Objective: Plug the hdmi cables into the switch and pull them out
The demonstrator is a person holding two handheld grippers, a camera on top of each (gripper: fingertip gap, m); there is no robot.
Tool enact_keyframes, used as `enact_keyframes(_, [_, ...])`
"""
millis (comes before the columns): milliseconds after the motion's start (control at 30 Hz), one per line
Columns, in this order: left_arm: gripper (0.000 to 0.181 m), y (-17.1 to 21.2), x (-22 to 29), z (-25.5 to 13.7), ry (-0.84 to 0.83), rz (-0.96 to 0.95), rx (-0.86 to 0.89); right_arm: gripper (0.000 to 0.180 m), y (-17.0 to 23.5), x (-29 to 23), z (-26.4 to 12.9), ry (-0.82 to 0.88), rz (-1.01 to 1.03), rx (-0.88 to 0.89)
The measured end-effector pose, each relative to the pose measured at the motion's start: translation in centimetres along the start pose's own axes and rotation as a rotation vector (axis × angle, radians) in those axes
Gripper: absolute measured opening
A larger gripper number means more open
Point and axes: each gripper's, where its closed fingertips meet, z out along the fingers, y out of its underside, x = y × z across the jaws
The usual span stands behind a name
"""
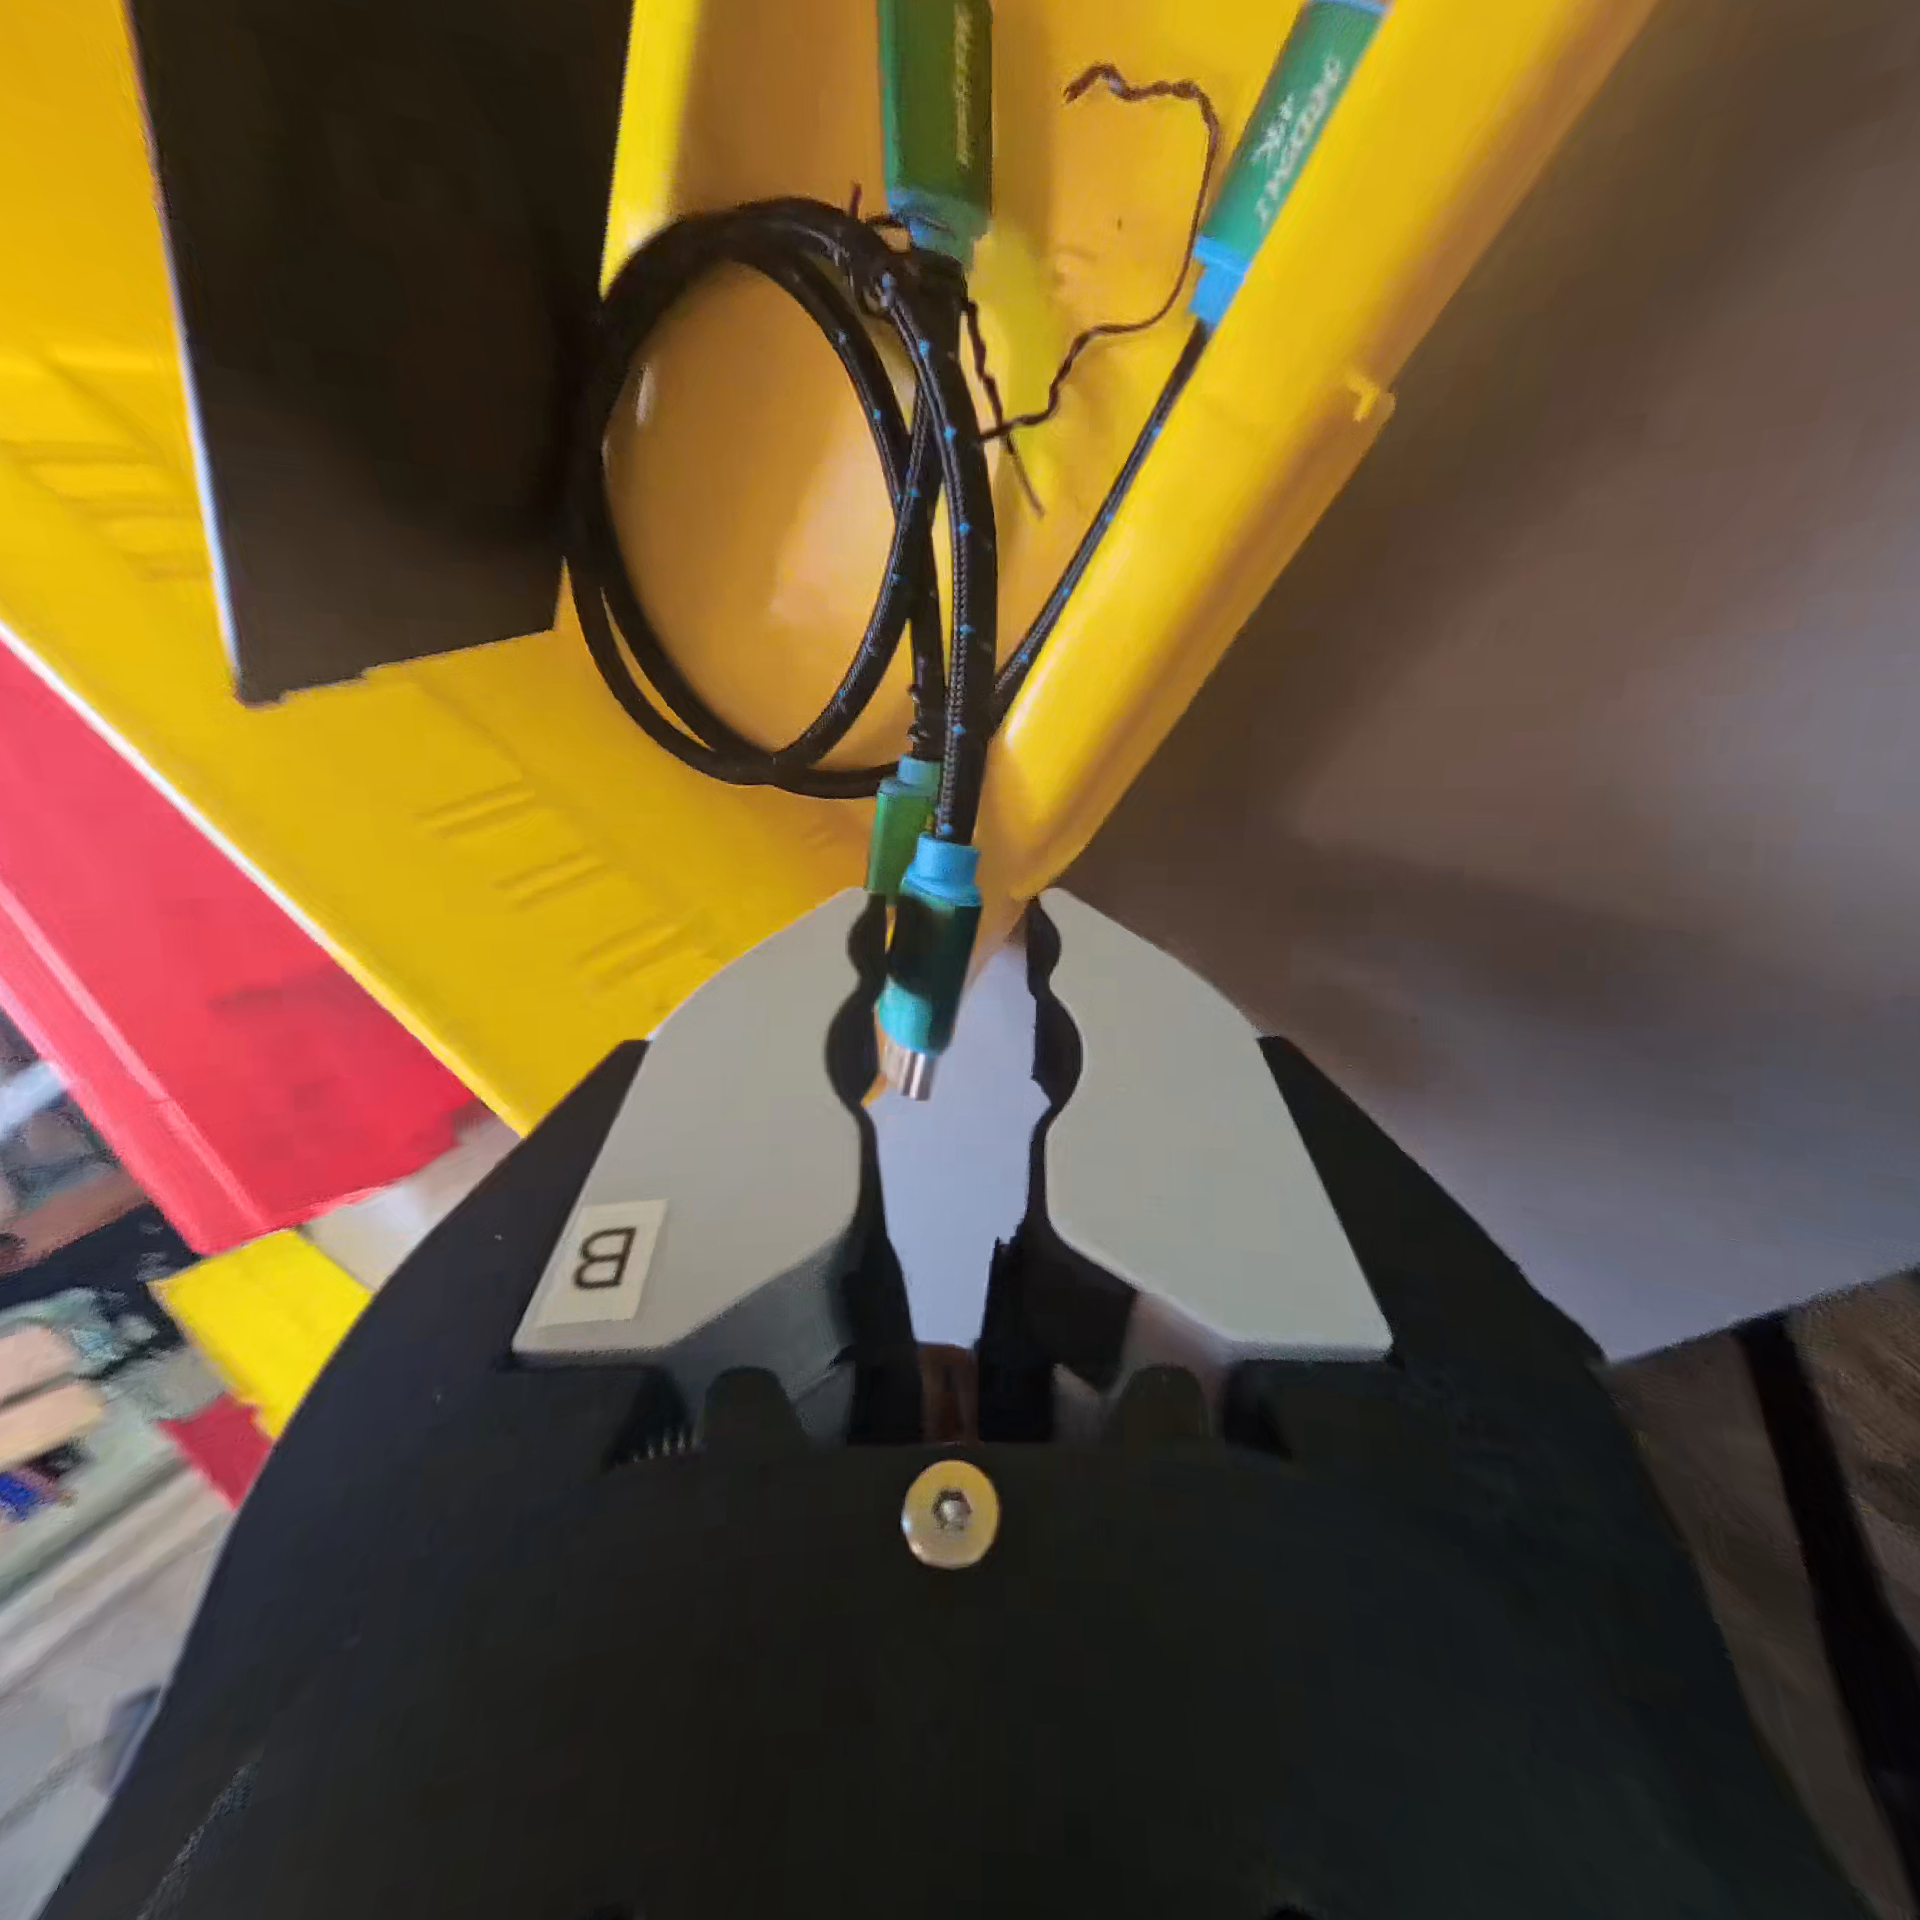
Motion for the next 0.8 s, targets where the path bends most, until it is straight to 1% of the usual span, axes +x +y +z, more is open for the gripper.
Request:
enact_keyframes(67, [0.027, -0.1, -0.1, -0.7, 0.025, -0.084, 0.002, 0.039, -0.1, 0.1, -0.1, 0.004, -0.007, 0.001])
enact_keyframes(167, [0.012, -2.1, -1.6, -3.5, -0.059, -0.203, 0.177, 0.039, -0.1, 0.1, -0.1, 0.007, -0.022, -0.002])
enact_keyframes(200, [0.011, -2.9, -2.3, -4.8, -0.097, -0.264, 0.250, 0.039, -0.2, 0.1, -0.1, 0.007, -0.026, -0.002])
enact_keyframes(300, [0.010, -5.3, -4.2, -9.2, -0.210, -0.425, 0.515, 0.039, -0.3, 0.0, -0.1, 0.009, -0.040, -0.002])
enact_keyframes(400, [0.010, -8.3, -5.7, -14.1, -0.338, -0.558, 0.824, 0.038, -0.6, -0.1, -0.2, 0.017, -0.061, -0.001])
enact_keyframes(467, [0.010, -10.7, -5.8, -17.4, -0.380, -0.604, 1.043, 0.038, -0.8, -0.2, -0.1, 0.021, -0.070, 0.001])
enact_keyframes(500, [0.010, -12.3, -5.3, -19.0, -0.375, -0.591, 1.147, 0.038, -0.9, -0.2, -0.1, 0.021, -0.071, 0.003])
enact_keyframes(600, [0.010, -17.8, -3.0, -22.6, -0.276, -0.505, 1.395, 0.038, -1.7, -0.7, -0.1, 0.008, -0.069, 0.030])
enact_keyframes(667, [0.010, -22.0, -0.5, -24.0, -0.155, -0.402, 1.523, 0.038, -2.6, -1.4, -0.1, -0.012, -0.082, 0.061])
enact_keyframes(733, [0.010, -26.2, 2.1, -24.2, -0.013, -0.306, 1.595, 0.038, -3.5, -2.3, -0.3, -0.035, -0.105, 0.096])
enact_keyframes(800, [0.010, -30.4, 4.9, -23.4, 0.130, -0.220, 1.631, 0.038, -4.3, -3.1, -0.5, -0.062, -0.116, 0.127])
